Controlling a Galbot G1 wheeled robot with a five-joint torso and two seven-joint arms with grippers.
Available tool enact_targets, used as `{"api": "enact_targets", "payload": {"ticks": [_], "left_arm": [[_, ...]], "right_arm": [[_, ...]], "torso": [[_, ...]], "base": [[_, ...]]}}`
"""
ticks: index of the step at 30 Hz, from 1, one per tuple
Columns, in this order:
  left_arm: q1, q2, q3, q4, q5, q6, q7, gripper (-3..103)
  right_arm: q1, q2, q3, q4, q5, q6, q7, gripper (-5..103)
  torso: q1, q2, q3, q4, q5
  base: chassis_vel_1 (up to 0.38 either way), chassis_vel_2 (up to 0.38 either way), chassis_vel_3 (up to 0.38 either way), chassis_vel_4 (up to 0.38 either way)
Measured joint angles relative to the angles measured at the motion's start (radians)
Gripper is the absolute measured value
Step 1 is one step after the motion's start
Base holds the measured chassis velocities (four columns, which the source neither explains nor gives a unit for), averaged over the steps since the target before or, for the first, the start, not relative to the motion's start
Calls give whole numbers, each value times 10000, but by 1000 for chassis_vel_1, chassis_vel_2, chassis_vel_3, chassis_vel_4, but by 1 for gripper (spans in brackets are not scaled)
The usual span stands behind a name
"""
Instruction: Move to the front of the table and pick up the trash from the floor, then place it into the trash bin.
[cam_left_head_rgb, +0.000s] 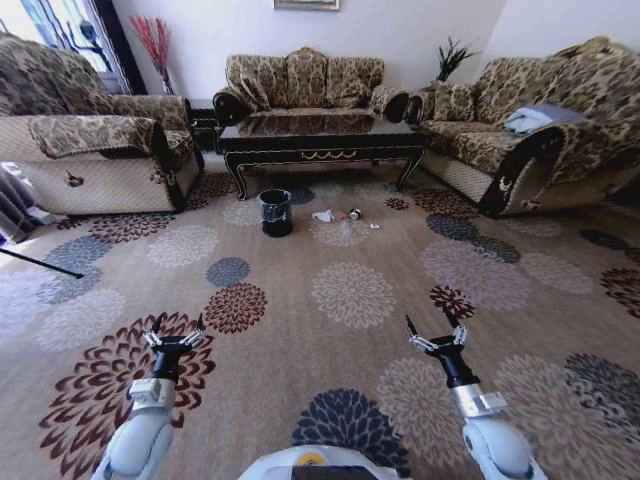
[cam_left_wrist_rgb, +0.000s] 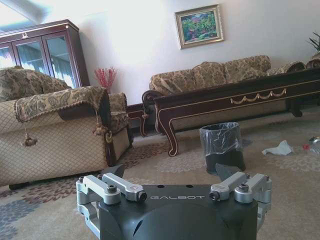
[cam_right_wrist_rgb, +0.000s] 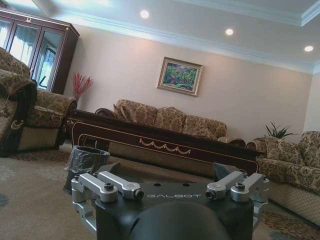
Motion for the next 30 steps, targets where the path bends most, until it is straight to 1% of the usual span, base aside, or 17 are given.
{"api": "enact_targets", "payload": {"ticks": [6, 21, 24, 28, 30], "left_arm": [[-10, 43, 9, 17, 11, 41, -11, 100], [30, 154, -24, -375, -145, 181, 13, 100], [55, 132, -23, -368, -132, 167, 41, 100], [85, 117, -43, -369, -128, 159, 52, 100], [87, 117, -83, -372, -128, 160, 52, 100]], "right_arm": [[23, 13, -5, -64, -24, 0, 0, 100], [-8, 41, -9, 61, -25, 0, 9, 100], [-36, 38, 9, 102, -25, 0, 10, 100], [-61, 40, 15, 122, -41, 0, 13, 100], [-65, 56, 12, 164, -63, 0, 13, 100]], "torso": [[1, 0, 14, 1, 1], [7, -1, 35, 1, 2], [7, -1, 36, -1, -3], [6, -1, 37, 0, 3], [5, -1, 38, 0, -2]], "base": [[-150, 161, 164, -142], [-259, 272, 253, -270], [-235, 208, 219, -217], [-178, 162, 187, -179], [-174, 150, 185, -169]]}}
